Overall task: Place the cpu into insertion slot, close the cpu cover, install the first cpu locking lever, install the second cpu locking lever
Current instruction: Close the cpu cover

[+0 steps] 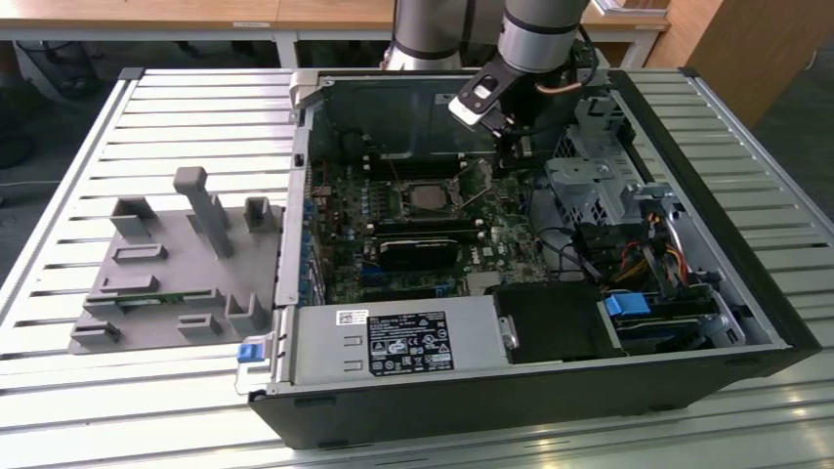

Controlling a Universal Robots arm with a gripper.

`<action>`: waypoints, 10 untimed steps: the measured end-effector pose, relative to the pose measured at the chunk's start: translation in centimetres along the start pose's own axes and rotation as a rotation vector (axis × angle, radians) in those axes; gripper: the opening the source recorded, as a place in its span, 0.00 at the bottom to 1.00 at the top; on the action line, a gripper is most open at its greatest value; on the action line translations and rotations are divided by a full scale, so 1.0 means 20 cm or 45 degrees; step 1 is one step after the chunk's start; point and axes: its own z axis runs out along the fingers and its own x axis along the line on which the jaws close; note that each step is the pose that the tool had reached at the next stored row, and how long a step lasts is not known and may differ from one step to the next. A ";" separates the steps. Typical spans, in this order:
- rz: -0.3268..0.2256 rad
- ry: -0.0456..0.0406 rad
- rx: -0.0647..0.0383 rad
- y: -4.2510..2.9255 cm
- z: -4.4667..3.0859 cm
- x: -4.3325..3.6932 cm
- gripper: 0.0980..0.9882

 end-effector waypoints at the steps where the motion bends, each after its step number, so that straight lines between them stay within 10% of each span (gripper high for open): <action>1: 0.000 0.000 0.000 -0.007 0.000 0.000 0.08; 10: 0.000 0.000 0.000 -0.049 -0.001 0.001 0.08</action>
